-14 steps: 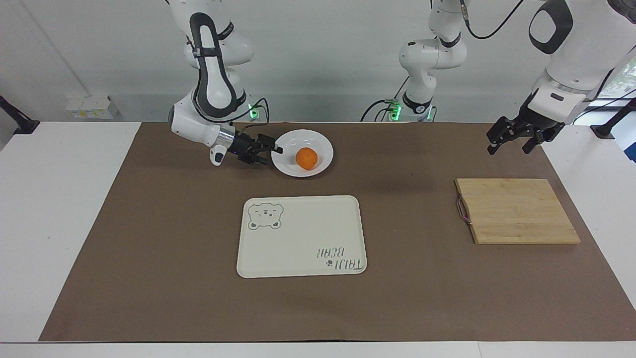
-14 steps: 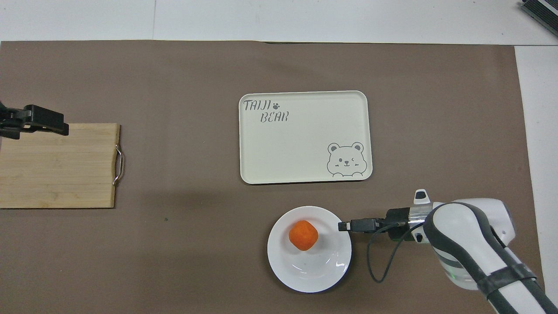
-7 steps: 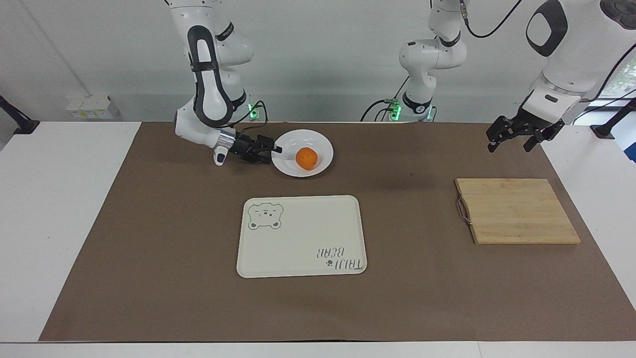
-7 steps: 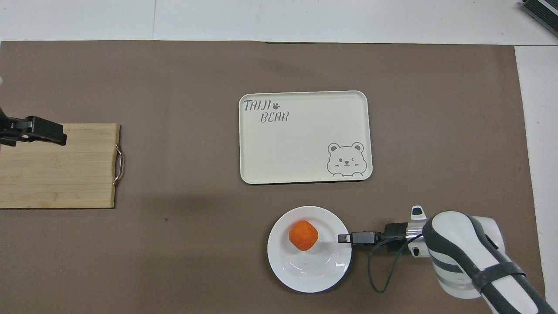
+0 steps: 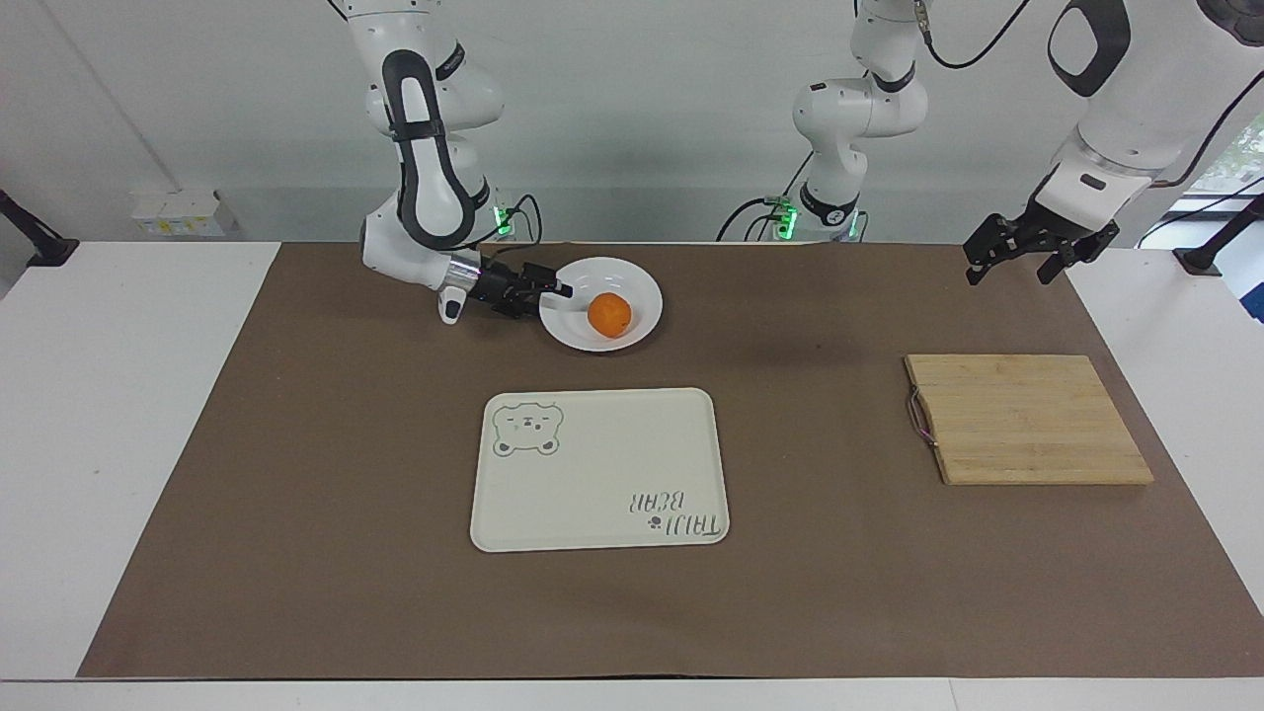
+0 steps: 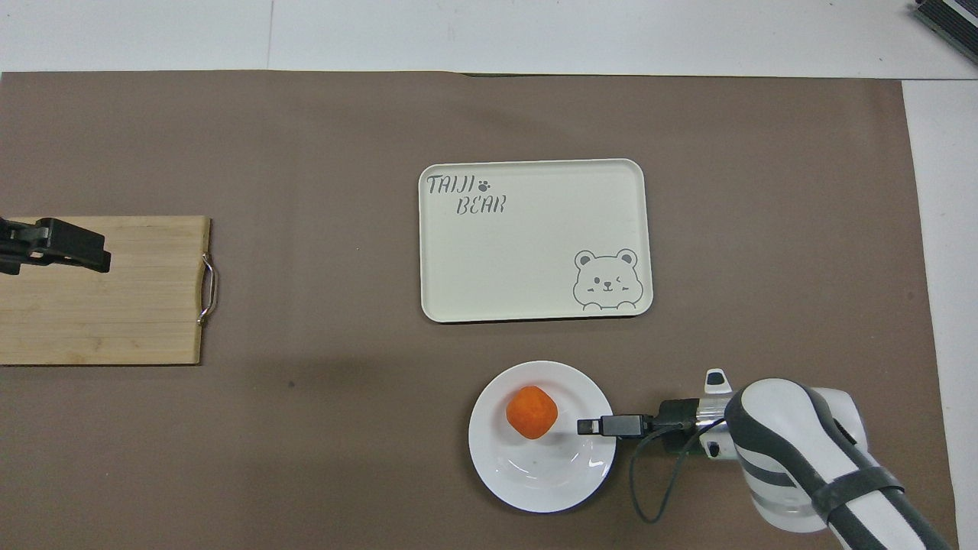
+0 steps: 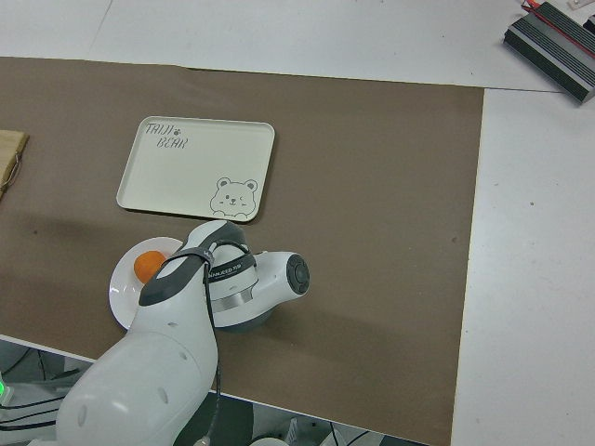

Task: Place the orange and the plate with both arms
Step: 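Retract the left gripper while the right gripper grips the plate rim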

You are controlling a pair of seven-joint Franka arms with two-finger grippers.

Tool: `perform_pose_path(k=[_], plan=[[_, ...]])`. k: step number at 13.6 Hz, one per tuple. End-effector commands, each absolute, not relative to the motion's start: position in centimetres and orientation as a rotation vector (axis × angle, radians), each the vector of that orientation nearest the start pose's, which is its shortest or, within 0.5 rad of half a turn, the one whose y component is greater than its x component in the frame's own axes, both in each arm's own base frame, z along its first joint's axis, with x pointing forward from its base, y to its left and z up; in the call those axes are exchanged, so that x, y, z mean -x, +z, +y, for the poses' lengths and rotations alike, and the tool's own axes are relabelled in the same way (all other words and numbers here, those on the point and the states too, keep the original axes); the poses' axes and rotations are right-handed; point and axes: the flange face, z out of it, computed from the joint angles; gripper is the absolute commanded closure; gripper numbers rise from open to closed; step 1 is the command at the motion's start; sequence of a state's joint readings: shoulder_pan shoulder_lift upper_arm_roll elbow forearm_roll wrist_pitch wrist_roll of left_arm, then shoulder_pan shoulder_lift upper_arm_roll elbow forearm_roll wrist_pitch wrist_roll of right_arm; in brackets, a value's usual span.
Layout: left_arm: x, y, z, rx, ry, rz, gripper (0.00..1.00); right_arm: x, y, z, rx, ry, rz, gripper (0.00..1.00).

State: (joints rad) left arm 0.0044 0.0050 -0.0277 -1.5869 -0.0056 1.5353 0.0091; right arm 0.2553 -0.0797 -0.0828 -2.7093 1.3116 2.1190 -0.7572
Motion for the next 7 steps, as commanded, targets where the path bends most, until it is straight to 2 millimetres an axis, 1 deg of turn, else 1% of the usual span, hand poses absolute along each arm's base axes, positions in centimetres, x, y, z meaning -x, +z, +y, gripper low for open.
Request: perform_pose_path(k=[1, 2, 3, 4, 5, 7], plan=[[-54.6, 61.2, -2.0, 3.144, 0.111, 0.046, 0.0, -35.2, 24.2, 10.7, 2.162, 0.133, 0.12, 0.37], [-54.6, 61.2, -1.9, 3.144, 0.114, 0.041, 0.0, -35.2, 24.1, 10.9, 2.173, 0.132, 0.117, 0.65], [-54.5, 61.2, -1.7, 3.144, 0.118, 0.039, 0.0, -35.2, 24.0, 11.0, 2.189, 0.13, 0.122, 0.84], [-54.6, 61.2, -1.3, 3.144, 0.118, 0.022, 0.0, -35.2, 23.9, 11.2, 2.2, 0.129, 0.117, 0.95], [-54.5, 61.1, -1.3, 3.144, 0.121, 0.031, 0.0, -35.1, 23.8, 11.7, 2.21, 0.132, 0.098, 1.0], [-54.5, 61.2, -1.1, 3.144, 0.118, 0.022, 0.0, -35.7, 23.5, 11.7, 2.242, 0.097, 0.064, 1.0]])
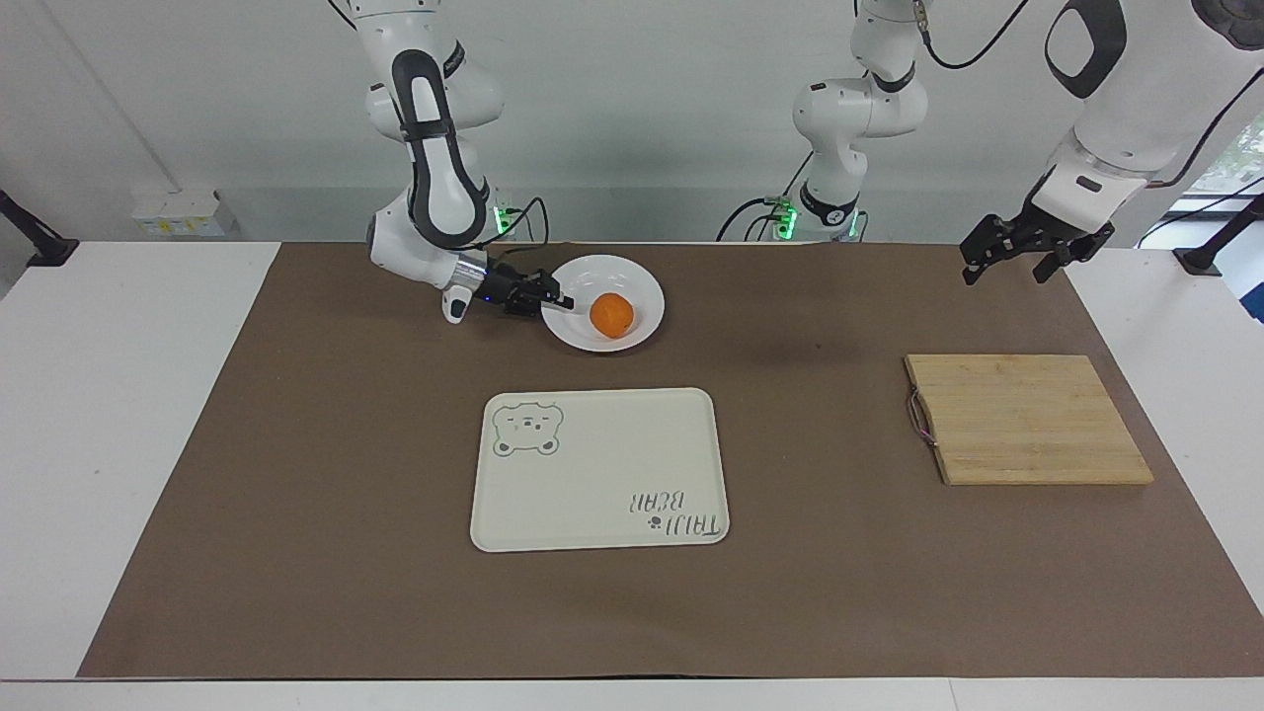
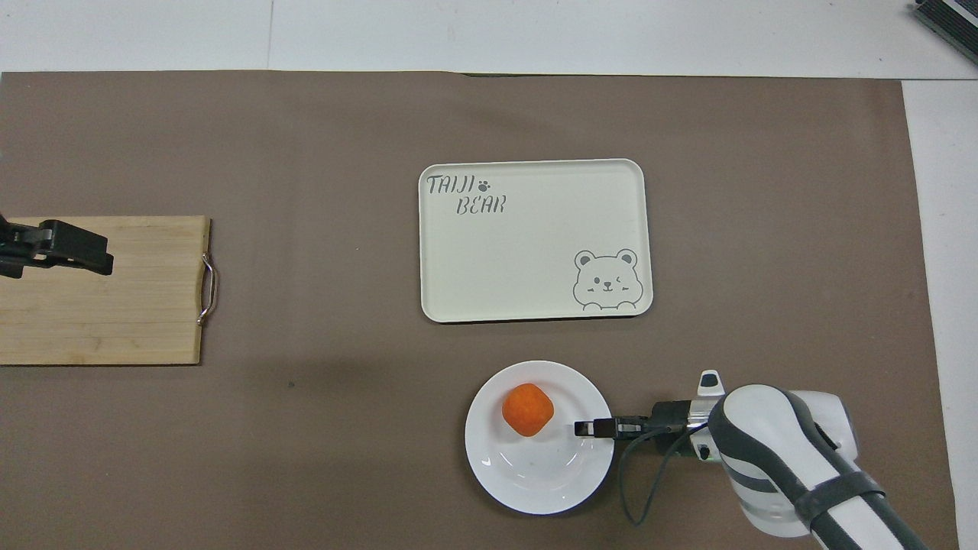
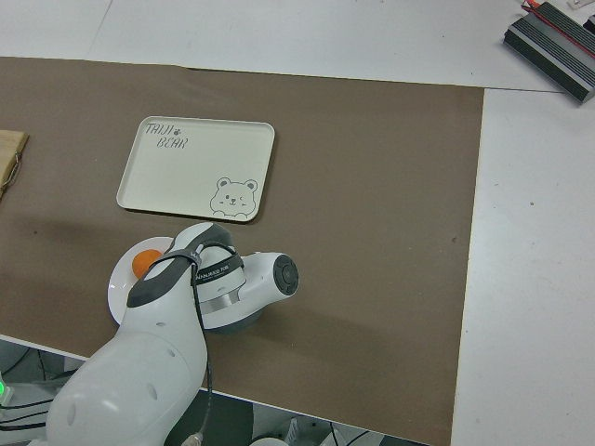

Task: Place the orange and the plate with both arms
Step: 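Slide the plate with the right gripper onto the cream tray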

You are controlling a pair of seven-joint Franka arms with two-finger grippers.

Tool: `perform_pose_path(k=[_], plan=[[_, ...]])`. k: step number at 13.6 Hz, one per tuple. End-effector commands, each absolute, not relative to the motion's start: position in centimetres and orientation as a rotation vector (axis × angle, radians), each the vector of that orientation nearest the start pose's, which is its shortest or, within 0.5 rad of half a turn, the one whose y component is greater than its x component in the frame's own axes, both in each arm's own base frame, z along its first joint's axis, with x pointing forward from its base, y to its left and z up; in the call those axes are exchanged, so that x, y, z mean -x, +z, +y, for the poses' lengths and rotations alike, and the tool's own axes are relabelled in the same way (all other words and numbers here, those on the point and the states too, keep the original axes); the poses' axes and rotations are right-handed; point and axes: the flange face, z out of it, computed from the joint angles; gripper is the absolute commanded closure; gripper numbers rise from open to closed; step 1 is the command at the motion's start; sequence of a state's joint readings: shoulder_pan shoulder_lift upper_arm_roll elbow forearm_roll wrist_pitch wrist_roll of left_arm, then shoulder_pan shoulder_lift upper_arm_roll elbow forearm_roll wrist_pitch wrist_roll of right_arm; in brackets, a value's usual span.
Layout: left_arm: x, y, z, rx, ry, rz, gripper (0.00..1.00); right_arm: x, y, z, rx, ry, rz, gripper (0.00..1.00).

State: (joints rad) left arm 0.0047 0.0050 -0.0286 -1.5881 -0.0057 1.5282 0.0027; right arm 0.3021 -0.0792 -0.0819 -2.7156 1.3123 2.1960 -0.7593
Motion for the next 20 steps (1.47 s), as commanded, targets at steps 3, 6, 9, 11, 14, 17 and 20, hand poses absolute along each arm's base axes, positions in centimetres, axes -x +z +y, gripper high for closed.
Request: perform_pose_path(k=[3, 6, 9, 11, 14, 17, 20], plan=[[-54.5, 61.2, -1.2, 3.144, 0.118, 0.029, 0.0, -37.7, 24.1, 11.6, 2.237, 0.016, -0.036, 1.0], [-54.5, 61.2, -1.1, 3.144, 0.118, 0.024, 0.0, -39.7, 26.6, 12.1, 2.219, -0.056, -0.069, 1.0], [-54.5, 61.2, -1.1, 3.144, 0.118, 0.024, 0.0, -42.2, 29.4, 12.9, 2.201, -0.093, -0.036, 1.0], [-54.5, 61.2, -1.2, 3.144, 0.116, 0.029, 0.0, -44.3, 31.2, 13.4, 2.186, -0.098, -0.003, 1.0], [-54.5, 61.2, -1.1, 3.144, 0.118, 0.024, 0.0, -47.9, 32.4, 13.9, 2.168, -0.079, 0.029, 1.0], [-54.5, 61.2, -1.1, 3.144, 0.118, 0.024, 0.0, -52.6, 33.8, 12.3, 2.202, -0.047, 0.026, 1.0], [-54.5, 61.2, -1.1, 3.144, 0.118, 0.022, 0.0, -57.4, 33.7, 11.3, 2.241, -0.082, 0.018, 1.0]])
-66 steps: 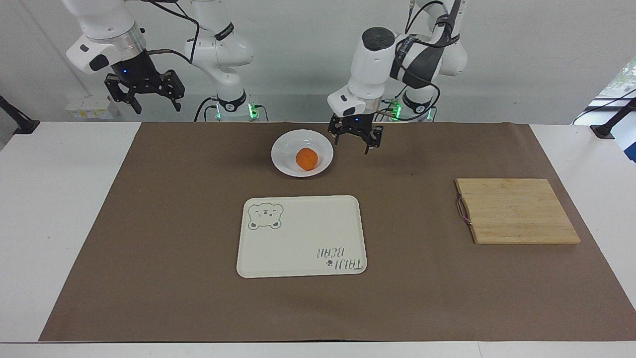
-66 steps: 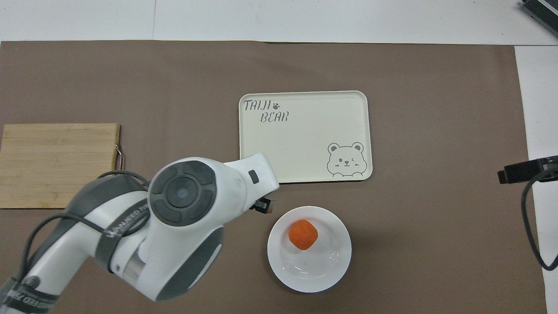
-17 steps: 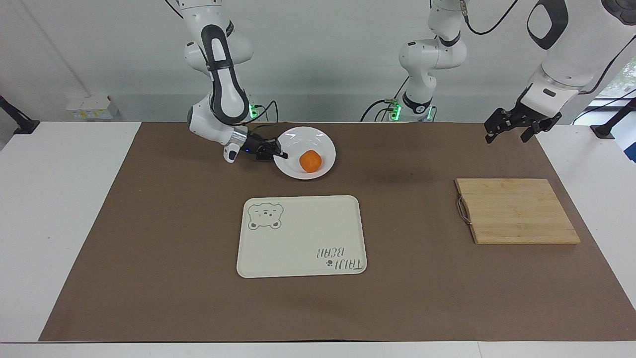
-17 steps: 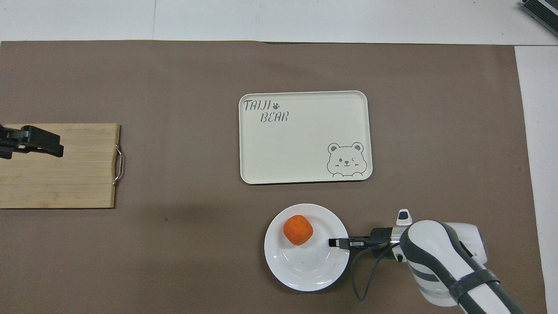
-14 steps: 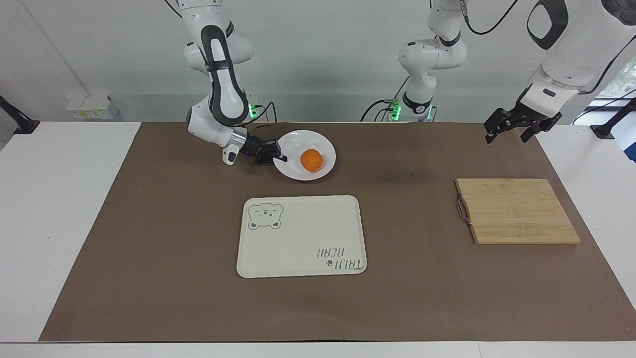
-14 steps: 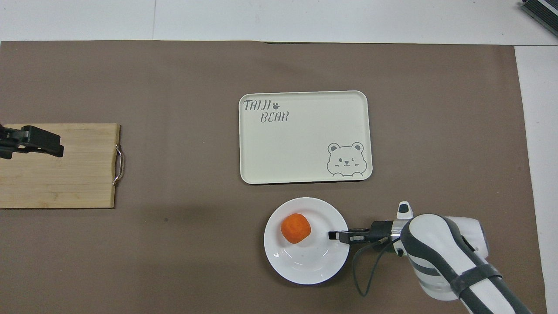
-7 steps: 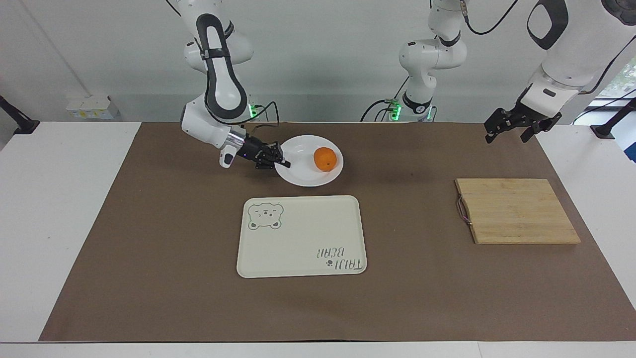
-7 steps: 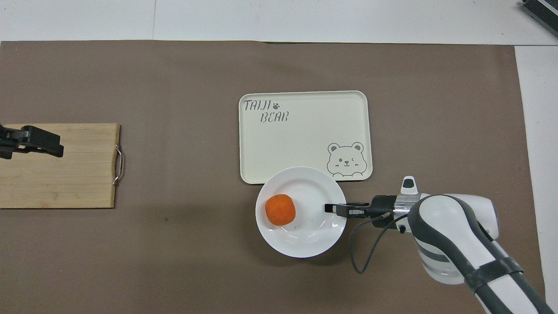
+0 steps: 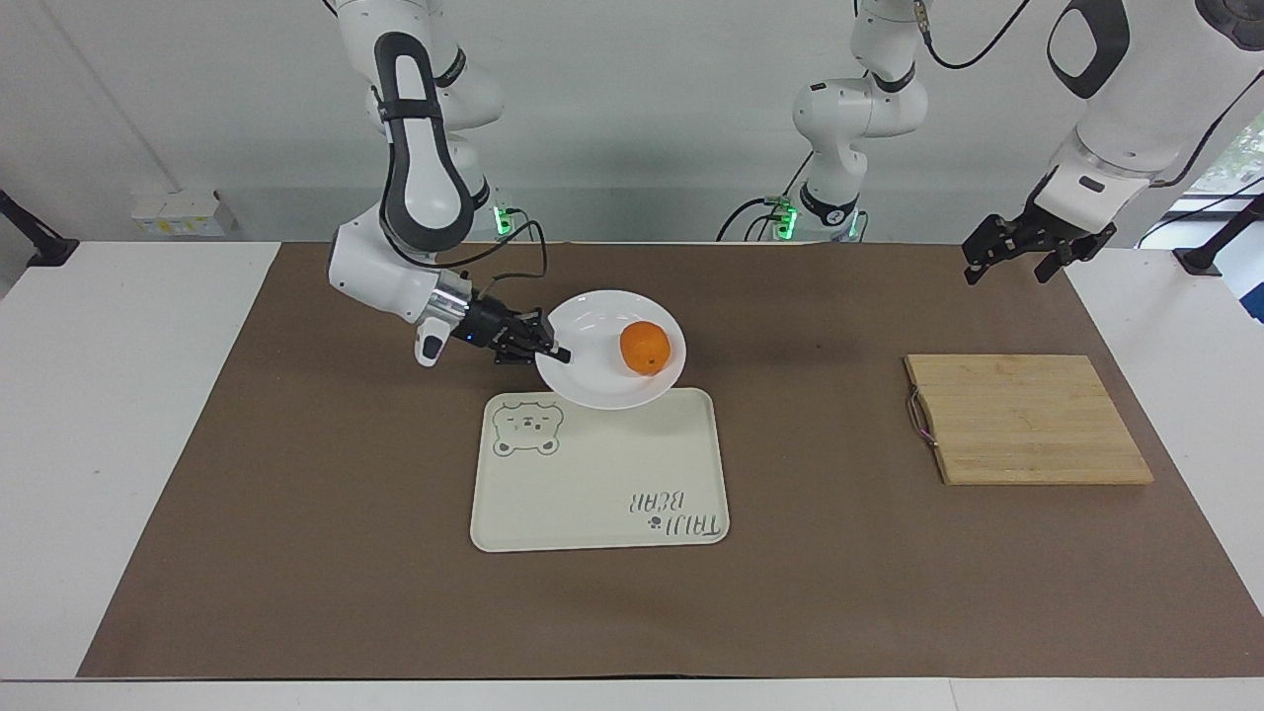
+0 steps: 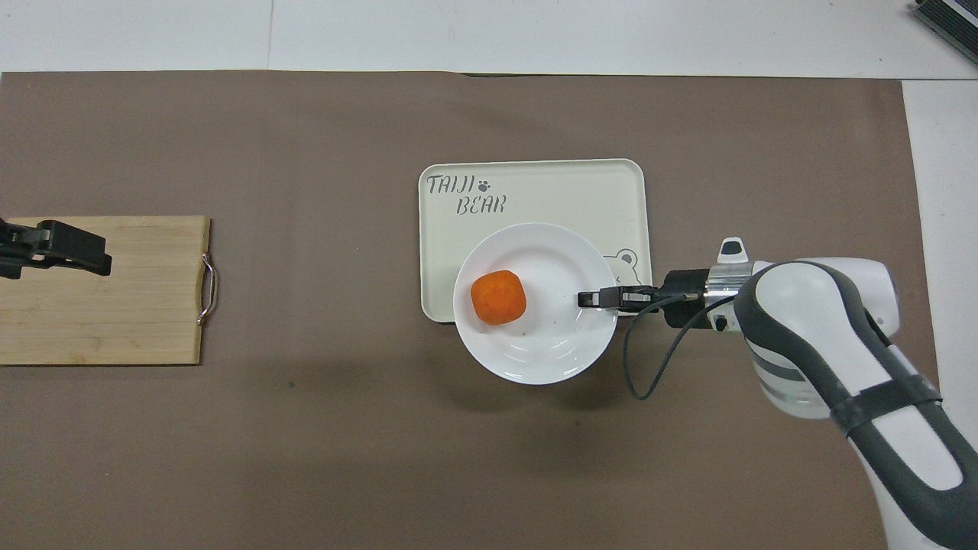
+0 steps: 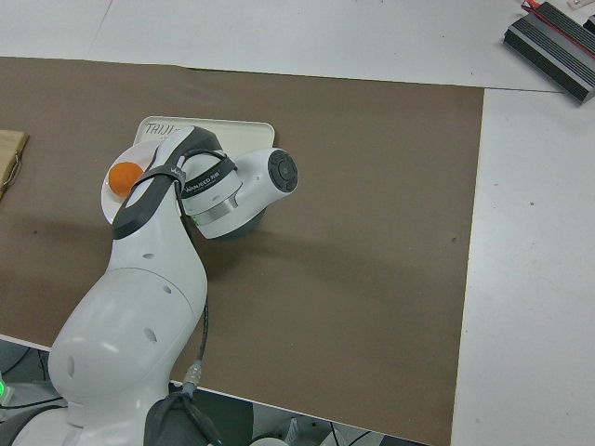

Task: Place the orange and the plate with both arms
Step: 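Slide the plate with the right gripper onto the cream tray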

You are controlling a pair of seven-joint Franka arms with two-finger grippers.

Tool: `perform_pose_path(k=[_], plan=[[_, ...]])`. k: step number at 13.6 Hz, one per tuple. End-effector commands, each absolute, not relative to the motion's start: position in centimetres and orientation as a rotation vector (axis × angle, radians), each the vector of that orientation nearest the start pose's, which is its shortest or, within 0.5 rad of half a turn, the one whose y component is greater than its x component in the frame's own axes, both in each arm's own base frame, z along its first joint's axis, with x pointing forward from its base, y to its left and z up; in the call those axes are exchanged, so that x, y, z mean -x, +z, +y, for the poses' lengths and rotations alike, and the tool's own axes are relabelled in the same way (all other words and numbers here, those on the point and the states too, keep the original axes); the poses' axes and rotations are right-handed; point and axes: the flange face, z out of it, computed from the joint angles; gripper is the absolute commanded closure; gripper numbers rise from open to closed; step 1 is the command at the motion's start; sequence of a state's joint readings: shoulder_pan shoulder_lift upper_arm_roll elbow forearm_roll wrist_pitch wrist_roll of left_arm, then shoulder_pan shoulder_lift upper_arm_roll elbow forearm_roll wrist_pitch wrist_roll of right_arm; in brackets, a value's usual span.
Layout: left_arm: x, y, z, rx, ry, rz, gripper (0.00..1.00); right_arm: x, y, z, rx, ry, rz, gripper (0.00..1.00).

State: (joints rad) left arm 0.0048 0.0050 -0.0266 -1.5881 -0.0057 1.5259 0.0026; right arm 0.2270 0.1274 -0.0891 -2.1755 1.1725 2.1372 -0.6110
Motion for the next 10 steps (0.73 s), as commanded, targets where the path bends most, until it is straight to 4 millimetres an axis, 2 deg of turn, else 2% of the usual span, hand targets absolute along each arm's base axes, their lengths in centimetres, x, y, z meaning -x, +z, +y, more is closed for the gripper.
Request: perform_pose_path(k=[1, 4, 6, 8, 10], plan=[[-54.5, 61.2, -1.1, 3.144, 0.118, 0.024, 0.0, -59.1, 33.0, 11.2, 2.241, -0.093, 0.028, 1.0], [-54.5, 61.2, -1.1, 3.144, 0.118, 0.024, 0.0, -63.0, 31.6, 11.8, 2.241, -0.098, 0.076, 1.0], [-54.5, 61.2, -1.1, 3.144, 0.118, 0.022, 0.0, -63.6, 31.0, 12.2, 2.264, -0.111, 0.107, 1.0], [-54.5, 61.2, -1.1, 3.144, 0.118, 0.024, 0.0, -63.5, 28.2, 12.7, 2.278, -0.082, 0.101, 1.0], [-54.5, 61.2, -1.1, 3.144, 0.118, 0.024, 0.0, -63.2, 27.6, 13.1, 2.29, -0.089, 0.108, 1.0]])
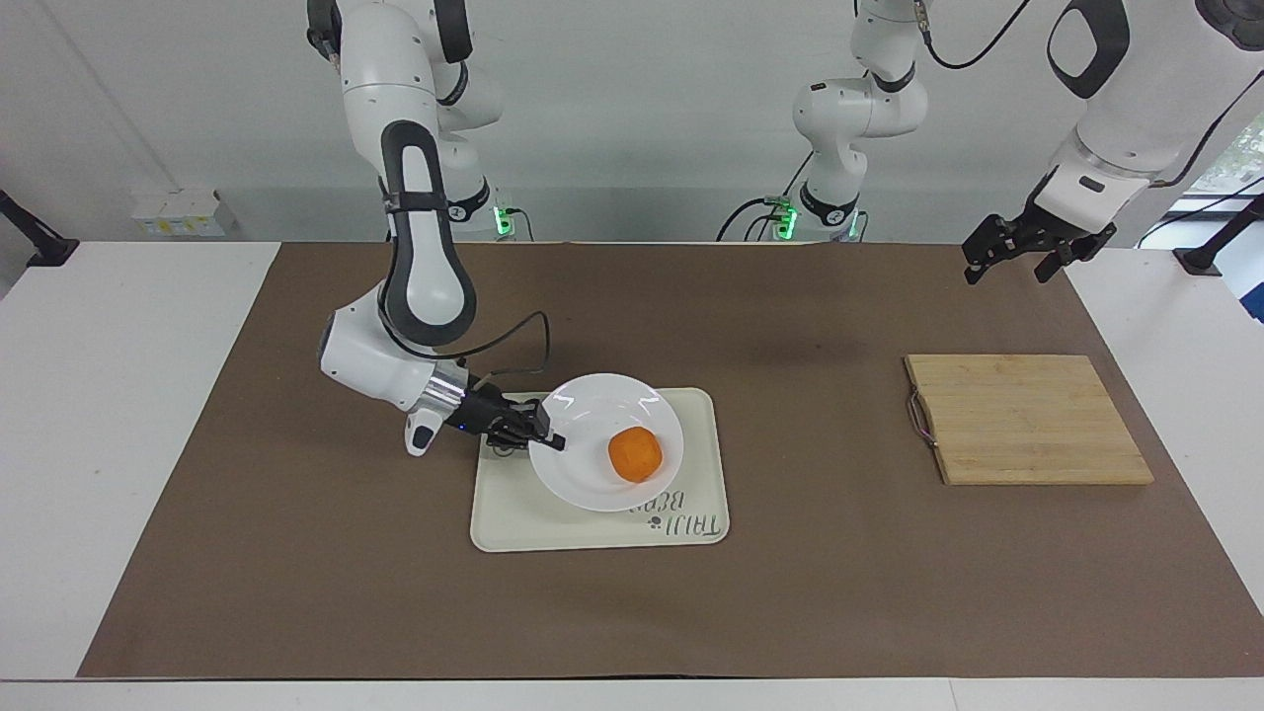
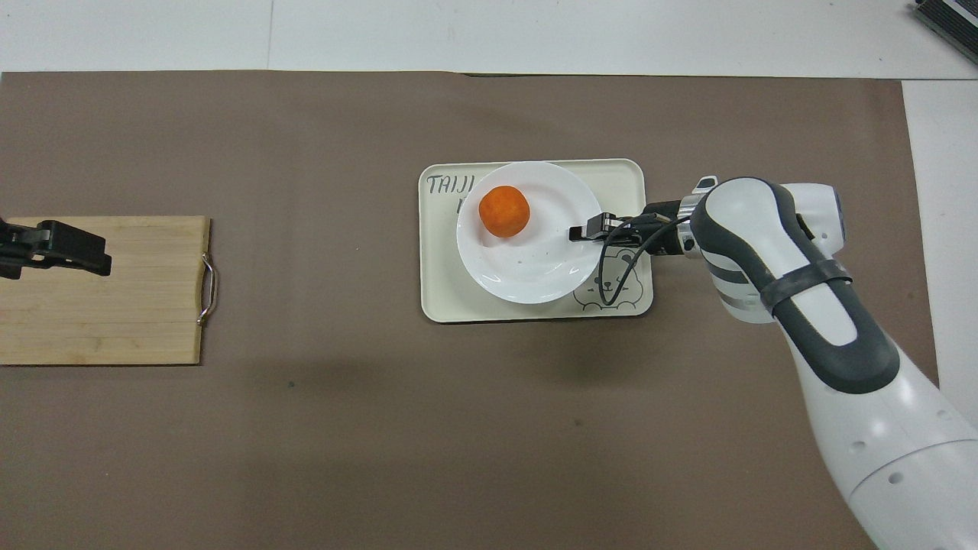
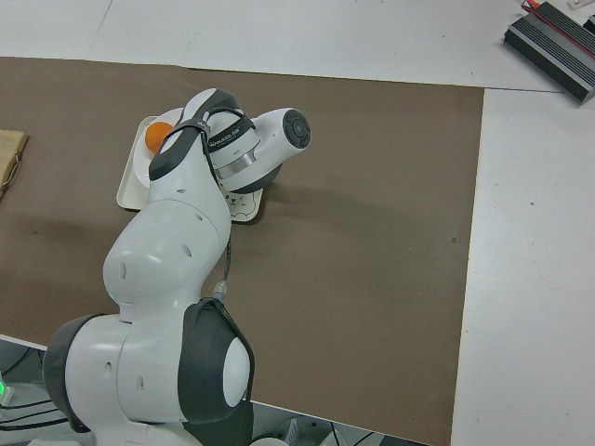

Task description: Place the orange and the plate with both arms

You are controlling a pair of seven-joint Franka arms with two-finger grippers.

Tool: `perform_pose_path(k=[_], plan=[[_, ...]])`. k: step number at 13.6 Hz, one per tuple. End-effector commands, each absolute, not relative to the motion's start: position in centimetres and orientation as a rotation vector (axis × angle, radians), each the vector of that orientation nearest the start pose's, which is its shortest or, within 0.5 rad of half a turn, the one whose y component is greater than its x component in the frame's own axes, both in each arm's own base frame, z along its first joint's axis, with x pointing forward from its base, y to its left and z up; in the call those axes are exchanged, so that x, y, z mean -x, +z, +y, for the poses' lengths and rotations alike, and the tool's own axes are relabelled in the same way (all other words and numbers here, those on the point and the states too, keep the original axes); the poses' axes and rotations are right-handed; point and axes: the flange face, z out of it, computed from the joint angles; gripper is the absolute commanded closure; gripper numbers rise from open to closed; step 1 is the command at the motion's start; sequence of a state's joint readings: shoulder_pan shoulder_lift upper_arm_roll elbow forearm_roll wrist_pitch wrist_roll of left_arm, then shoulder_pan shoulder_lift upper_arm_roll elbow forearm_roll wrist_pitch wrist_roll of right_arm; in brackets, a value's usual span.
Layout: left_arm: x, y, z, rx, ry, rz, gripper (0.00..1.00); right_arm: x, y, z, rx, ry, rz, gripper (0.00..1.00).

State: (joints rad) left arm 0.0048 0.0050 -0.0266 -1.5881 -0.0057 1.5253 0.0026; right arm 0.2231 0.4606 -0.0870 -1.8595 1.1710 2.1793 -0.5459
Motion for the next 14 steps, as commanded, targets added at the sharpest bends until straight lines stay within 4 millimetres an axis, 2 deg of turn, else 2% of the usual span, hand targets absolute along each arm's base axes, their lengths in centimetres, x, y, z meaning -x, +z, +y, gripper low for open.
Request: perform_pose_path(k=[1, 6, 8, 9, 10, 11, 14], plan=[[-54.5, 61.2, -1.1, 3.144, 0.118, 0.024, 0.0, -62.8, 27.2, 13.5, 2.289, -0.081, 0.114, 1.0], [-54.5, 61.2, -1.2, 3.144, 0.118, 0.027, 0.0, -61.6, 25.0, 13.0, 2.309, -0.08, 0.109, 1.0], [-54.5, 61.2, -1.2, 3.144, 0.118, 0.027, 0.0, -61.9, 25.4, 13.2, 2.307, -0.084, 0.1, 0.61], [-54.5, 61.2, -1.1, 3.144, 0.118, 0.022, 0.0, -62.1, 25.8, 13.2, 2.312, -0.091, 0.086, 0.2], [-54.5, 61.2, -1.2, 3.144, 0.118, 0.027, 0.0, -62.3, 26.4, 13.0, 2.313, -0.103, 0.083, 0.0], [-54.5, 61.2, -1.1, 3.144, 0.118, 0.024, 0.0, -62.4, 27.2, 12.9, 2.325, -0.108, 0.068, 0.0], [-54.5, 61.2, -1.1, 3.144, 0.118, 0.024, 0.0, -63.4, 31.3, 11.5, 2.406, -0.131, 0.005, 0.0]])
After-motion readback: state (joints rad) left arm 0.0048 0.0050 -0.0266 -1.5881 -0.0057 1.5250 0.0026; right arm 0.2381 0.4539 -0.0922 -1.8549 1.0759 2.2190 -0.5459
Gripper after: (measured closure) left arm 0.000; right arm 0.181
